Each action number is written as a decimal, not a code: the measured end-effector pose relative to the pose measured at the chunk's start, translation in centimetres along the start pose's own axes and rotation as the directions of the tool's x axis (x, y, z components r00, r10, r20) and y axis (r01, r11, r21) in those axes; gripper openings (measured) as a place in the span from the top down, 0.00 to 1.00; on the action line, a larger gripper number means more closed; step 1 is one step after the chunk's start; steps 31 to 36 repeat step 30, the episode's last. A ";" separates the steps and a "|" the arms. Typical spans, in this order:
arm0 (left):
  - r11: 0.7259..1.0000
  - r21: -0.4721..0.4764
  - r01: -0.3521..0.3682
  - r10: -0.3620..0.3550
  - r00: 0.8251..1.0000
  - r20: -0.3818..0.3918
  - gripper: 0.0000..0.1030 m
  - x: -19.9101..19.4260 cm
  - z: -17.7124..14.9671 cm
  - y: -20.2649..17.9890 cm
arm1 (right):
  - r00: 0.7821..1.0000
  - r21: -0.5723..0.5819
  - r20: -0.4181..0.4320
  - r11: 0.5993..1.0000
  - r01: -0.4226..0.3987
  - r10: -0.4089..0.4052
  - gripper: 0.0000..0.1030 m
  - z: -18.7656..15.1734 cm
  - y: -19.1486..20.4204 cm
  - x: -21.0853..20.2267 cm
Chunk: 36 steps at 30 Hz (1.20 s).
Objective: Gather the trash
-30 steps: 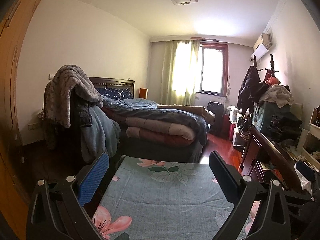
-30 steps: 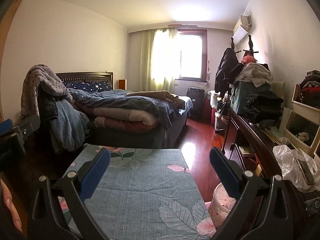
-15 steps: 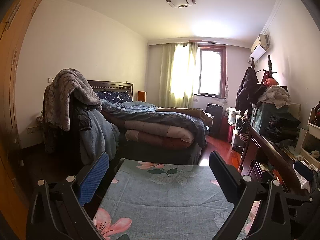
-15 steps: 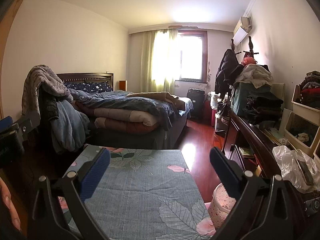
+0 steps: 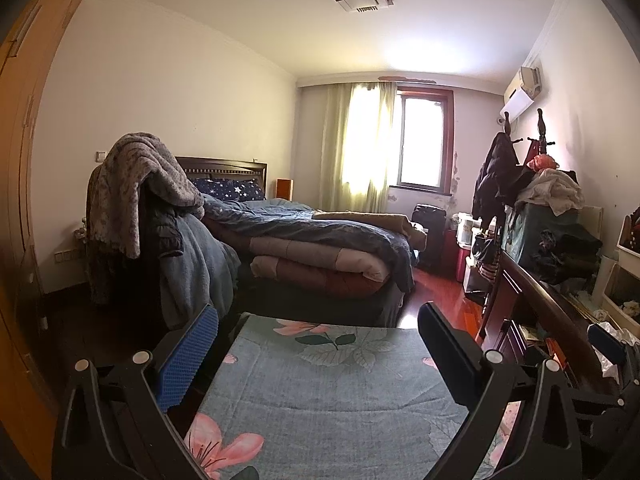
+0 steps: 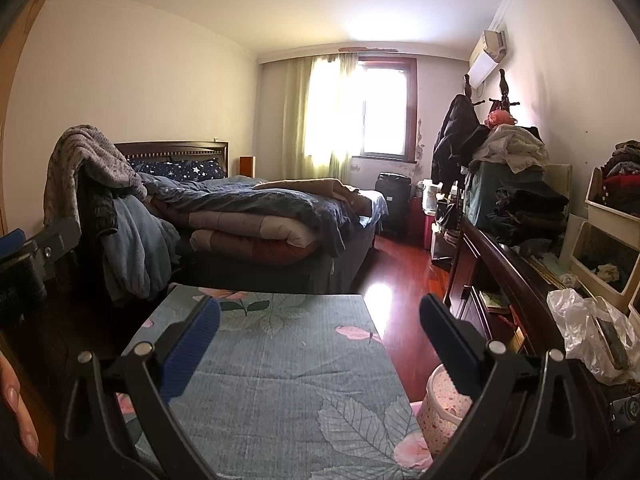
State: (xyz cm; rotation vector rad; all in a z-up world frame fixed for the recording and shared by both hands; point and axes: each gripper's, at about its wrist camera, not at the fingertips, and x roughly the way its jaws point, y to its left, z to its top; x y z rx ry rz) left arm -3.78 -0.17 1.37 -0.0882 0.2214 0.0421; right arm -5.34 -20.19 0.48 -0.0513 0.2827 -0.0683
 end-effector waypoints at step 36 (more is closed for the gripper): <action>0.999 0.019 0.034 -0.035 0.998 0.044 0.03 -0.8 -0.2 -0.9 | 1.000 -0.006 -0.004 1.000 -0.009 0.009 0.03 -0.4 0.0 0.2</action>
